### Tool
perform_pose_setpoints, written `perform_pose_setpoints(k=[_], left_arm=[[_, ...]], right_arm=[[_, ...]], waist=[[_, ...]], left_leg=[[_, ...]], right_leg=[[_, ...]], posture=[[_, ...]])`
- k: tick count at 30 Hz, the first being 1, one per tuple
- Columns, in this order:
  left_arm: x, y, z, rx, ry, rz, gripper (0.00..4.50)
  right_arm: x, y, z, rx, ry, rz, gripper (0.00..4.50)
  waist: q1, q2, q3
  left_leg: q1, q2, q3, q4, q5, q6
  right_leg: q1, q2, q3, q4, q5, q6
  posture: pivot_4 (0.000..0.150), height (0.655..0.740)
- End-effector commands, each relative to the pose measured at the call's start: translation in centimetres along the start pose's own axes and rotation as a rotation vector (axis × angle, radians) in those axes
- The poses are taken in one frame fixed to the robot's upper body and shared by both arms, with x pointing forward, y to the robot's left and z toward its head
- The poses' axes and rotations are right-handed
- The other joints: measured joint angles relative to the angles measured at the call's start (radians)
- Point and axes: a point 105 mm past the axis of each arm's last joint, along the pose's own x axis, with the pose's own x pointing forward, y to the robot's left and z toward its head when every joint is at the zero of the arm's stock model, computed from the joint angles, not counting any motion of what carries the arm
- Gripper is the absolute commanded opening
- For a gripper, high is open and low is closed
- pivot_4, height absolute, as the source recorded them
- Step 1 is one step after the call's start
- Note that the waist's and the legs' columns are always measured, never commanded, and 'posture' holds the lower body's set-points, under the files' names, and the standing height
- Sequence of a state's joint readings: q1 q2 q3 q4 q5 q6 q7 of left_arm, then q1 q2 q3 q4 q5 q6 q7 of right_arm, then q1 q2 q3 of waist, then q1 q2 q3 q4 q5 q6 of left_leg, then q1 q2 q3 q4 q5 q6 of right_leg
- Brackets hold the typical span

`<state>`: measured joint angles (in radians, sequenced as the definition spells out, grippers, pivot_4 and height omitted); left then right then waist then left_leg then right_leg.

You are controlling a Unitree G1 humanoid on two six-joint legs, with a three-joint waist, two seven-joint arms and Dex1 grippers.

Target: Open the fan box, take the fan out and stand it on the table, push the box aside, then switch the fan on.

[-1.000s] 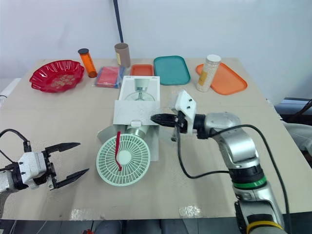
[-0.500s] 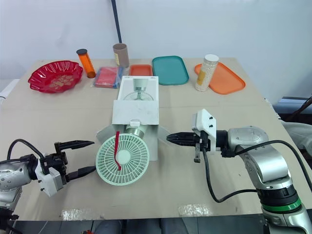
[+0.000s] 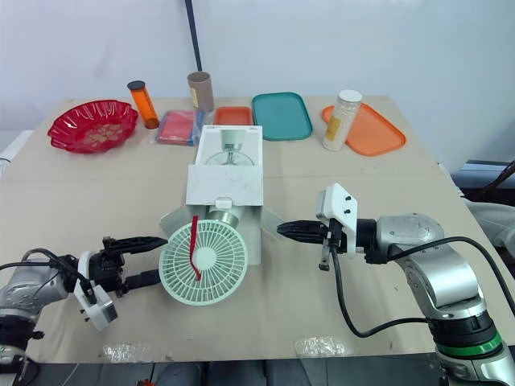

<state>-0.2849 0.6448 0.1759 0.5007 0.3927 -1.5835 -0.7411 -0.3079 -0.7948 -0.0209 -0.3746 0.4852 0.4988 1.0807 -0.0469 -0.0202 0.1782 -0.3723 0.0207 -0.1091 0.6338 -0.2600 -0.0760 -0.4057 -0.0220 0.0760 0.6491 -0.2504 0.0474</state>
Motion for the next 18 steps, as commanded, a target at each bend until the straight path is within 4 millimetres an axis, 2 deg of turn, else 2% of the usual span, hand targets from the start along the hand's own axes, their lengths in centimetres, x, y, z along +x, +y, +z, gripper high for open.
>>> perform_pose_setpoints(k=[1, 12, 18], left_arm=[[-0.1, 0.0, -0.1, 0.046, 0.006, -0.014, 4.49], [0.7, -1.9, -0.4, 0.035, 0.011, -0.056, 4.49], [1.0, -2.1, -0.9, 0.077, 0.024, -0.057, 4.49]], right_arm=[[-0.1, 0.1, 1.1, -0.052, -0.015, -0.007, 0.00], [-0.2, 0.1, 1.1, -0.058, -0.003, -0.036, 0.00], [-0.3, 0.3, 1.0, -0.053, 0.005, -0.051, 0.00]], waist=[[0.000, 0.000, 0.000], [0.001, 0.000, 0.000], [0.002, 0.000, -0.001]], left_leg=[[0.000, 0.000, 0.000, 0.000, 0.000, 0.000], [0.001, 0.000, 0.000, 0.000, 0.000, 0.000], [0.001, -0.001, -0.001, 0.001, 0.000, 0.000]], right_leg=[[0.000, 0.000, 0.000, 0.000, 0.000, 0.000], [0.001, 0.000, 0.000, 0.001, 0.001, 0.000], [0.002, -0.001, 0.000, 0.002, 0.001, 0.001]], posture=[[0.150, 0.7400], [0.150, 0.7400], [0.150, 0.7400]])
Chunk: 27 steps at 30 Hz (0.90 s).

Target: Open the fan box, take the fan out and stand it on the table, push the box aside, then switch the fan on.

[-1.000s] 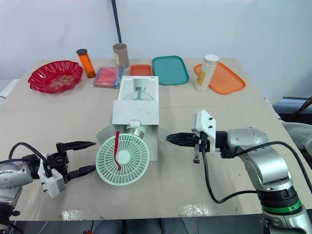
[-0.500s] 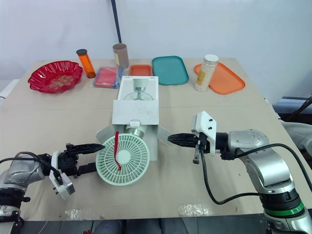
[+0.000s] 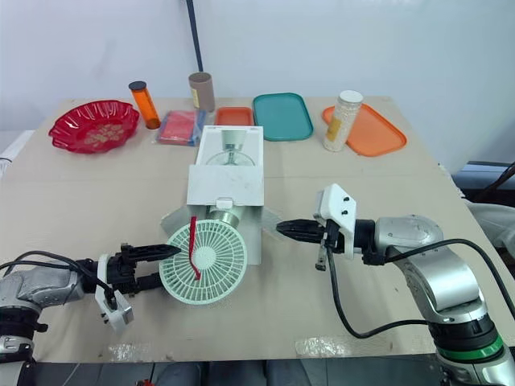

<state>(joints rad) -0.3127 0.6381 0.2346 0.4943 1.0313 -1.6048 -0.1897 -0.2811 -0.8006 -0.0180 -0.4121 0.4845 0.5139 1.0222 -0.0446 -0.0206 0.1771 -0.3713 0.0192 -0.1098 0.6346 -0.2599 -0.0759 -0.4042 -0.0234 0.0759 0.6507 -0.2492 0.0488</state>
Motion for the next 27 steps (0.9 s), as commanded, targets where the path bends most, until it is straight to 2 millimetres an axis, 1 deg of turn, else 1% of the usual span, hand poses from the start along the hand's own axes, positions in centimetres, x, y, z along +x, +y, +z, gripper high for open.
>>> perform_pose_setpoints(k=[1, 8, 12, 18, 27], left_arm=[[0.2, -0.1, -0.4, 0.040, 0.014, -0.011, 4.49], [0.9, -0.8, -1.0, 0.130, 0.014, 0.010, 4.49], [1.0, -1.1, -0.9, 0.168, -0.007, 0.032, 4.49], [1.3, -0.8, -0.8, 0.205, -0.036, 0.076, 4.49], [1.8, -0.7, -0.5, 0.212, -0.053, 0.125, 4.49]], right_arm=[[-0.5, 0.1, 1.2, -0.057, -0.010, -0.014, 0.00], [-0.5, 0.1, 1.1, -0.060, -0.003, -0.020, 0.00], [-0.5, 0.2, 1.1, -0.058, -0.001, -0.024, 0.00], [-0.3, 0.3, 1.0, -0.054, -0.002, -0.023, 0.00], [-0.2, 0.3, 0.9, -0.057, 0.000, -0.023, 0.00]], waist=[[0.000, 0.000, 0.000], [0.000, 0.000, -0.001], [0.000, 0.001, -0.001], [0.001, 0.001, -0.002], [0.001, 0.001, -0.002]], left_leg=[[0.000, 0.000, 0.000, 0.000, 0.000, 0.000], [0.000, -0.001, -0.001, 0.000, 0.000, 0.000], [0.000, -0.001, -0.001, 0.000, 0.000, 0.000], [0.001, -0.002, -0.001, 0.000, 0.000, 0.000], [0.001, -0.002, -0.001, 0.000, 0.000, 0.000]], right_leg=[[0.000, 0.000, 0.000, 0.000, 0.000, 0.000], [0.000, -0.001, 0.000, 0.001, 0.001, 0.001], [0.000, -0.001, 0.000, 0.001, 0.001, 0.001], [0.000, -0.002, 0.000, 0.002, 0.001, 0.002], [0.000, -0.002, 0.000, 0.003, 0.001, 0.002]], posture=[[0.150, 0.7400], [0.150, 0.7400], [0.150, 0.7400], [0.150, 0.7400], [0.150, 0.7400]])
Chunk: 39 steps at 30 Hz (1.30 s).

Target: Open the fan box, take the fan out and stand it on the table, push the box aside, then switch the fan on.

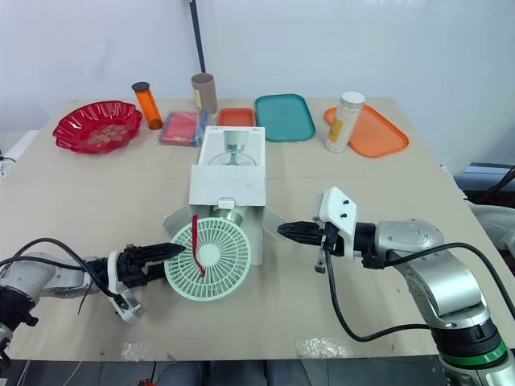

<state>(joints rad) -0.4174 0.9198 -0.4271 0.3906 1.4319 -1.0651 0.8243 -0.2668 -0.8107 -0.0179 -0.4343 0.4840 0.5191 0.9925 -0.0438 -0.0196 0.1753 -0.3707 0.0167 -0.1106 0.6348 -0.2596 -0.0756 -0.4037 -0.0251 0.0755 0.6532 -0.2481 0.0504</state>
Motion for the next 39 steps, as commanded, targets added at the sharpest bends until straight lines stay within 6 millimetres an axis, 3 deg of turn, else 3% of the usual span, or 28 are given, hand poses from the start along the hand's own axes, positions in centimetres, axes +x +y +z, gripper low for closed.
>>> perform_pose_setpoints(k=[1, 8, 20, 23, 29, 39], left_arm=[[0.2, -0.2, 0.4, -0.009, -0.017, 0.002, 4.49], [0.5, 0.2, 0.1, -0.021, -0.008, 0.030, 2.30], [0.7, 0.6, 0.2, -0.021, -0.006, 0.048, 2.30], [0.8, 0.6, 0.2, -0.025, -0.001, 0.051, 1.95], [0.9, 1.3, 0.5, -0.020, -0.008, 0.067, 1.94], [-0.3, 3.3, 3.7, -0.128, -0.007, 0.101, 1.94]], right_arm=[[-0.1, 0.2, 1.0, -0.051, -0.011, -0.003, 0.00], [-0.1, 0.1, 0.7, -0.056, 0.002, -0.009, 0.00], [0.2, 0.0, 0.7, -0.062, -0.001, -0.008, 0.00], [0.4, 0.0, 0.6, -0.062, -0.001, -0.009, 0.00], [0.5, 0.0, 0.7, -0.063, -0.004, -0.008, 0.00], [0.5, -0.7, 0.2, -0.066, 0.012, -0.019, 0.00]], waist=[[0.000, 0.000, 0.000], [0.001, 0.000, 0.000], [0.001, -0.001, 0.000], [0.001, -0.001, 0.000], [0.001, -0.001, 0.000], [-0.001, -0.001, 0.000]], left_leg=[[0.000, 0.000, 0.000, 0.000, 0.000, 0.000], [0.000, 0.000, 0.000, 0.001, 0.000, 0.000], [0.000, 0.000, 0.000, 0.002, 0.000, 0.000], [0.000, 0.000, 0.000, 0.002, 0.000, 0.000], [0.000, 0.000, 0.000, 0.002, 0.000, 0.000], [0.001, 0.000, 0.001, 0.002, 0.000, 0.000]], right_leg=[[0.000, 0.000, 0.000, 0.000, 0.000, 0.000], [0.000, 0.000, 0.000, 0.001, 0.000, 0.000], [0.000, 0.000, 0.000, 0.003, 0.000, 0.000], [0.000, 0.000, 0.000, 0.003, 0.000, 0.000], [0.000, 0.000, 0.000, 0.003, 0.000, 0.000], [-0.001, 0.000, 0.000, 0.005, 0.000, 0.000]], posture=[[0.150, 0.7400], [0.150, 0.7400], [0.150, 0.7400], [0.150, 0.7400], [0.150, 0.7400], [0.150, 0.7400]])
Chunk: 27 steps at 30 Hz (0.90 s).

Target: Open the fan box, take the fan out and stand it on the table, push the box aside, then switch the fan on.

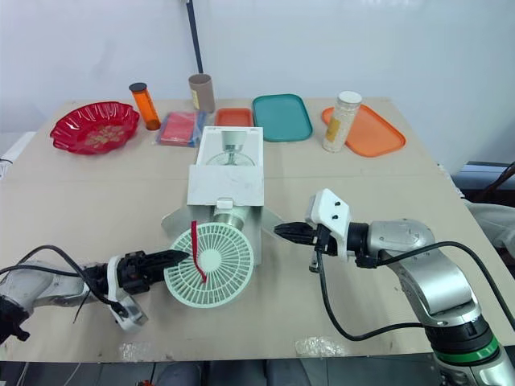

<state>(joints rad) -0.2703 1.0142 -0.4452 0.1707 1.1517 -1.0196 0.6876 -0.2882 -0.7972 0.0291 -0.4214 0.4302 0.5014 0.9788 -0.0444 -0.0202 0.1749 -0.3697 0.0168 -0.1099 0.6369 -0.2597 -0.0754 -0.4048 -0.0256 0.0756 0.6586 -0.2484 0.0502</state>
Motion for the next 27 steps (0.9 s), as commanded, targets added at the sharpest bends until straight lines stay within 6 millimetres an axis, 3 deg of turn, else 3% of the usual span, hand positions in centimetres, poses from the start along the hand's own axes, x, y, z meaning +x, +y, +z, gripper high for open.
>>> perform_pose_setpoints(k=[1, 15, 27], left_arm=[[-0.4, 1.6, 1.2, -0.045, 0.008, 0.035, 1.94], [-1.4, 5.0, 4.4, -0.200, 0.120, 0.076, 1.94], [-1.0, 7.9, 4.7, -0.179, 0.231, 0.119, 1.94]], right_arm=[[-0.4, -0.8, 0.4, -0.037, -0.006, -0.021, 0.00], [0.4, -0.4, 0.4, -0.045, -0.016, 0.031, 0.00], [1.4, -0.7, 0.4, -0.053, -0.031, 0.064, 0.00]], waist=[[0.000, 0.000, 0.000], [-0.002, 0.000, 0.000], [-0.002, 0.000, 0.000]], left_leg=[[0.000, 0.000, 0.000, 0.000, 0.000, 0.000], [0.001, 0.001, 0.001, 0.000, 0.000, 0.001], [0.002, 0.001, 0.001, 0.000, 0.000, 0.001]], right_leg=[[0.000, 0.000, 0.000, 0.000, 0.000, 0.000], [0.000, 0.000, 0.000, 0.003, -0.002, -0.002], [0.000, 0.000, 0.000, 0.004, -0.002, -0.002]], posture=[[0.150, 0.7400], [0.150, 0.7400], [0.150, 0.7400]])
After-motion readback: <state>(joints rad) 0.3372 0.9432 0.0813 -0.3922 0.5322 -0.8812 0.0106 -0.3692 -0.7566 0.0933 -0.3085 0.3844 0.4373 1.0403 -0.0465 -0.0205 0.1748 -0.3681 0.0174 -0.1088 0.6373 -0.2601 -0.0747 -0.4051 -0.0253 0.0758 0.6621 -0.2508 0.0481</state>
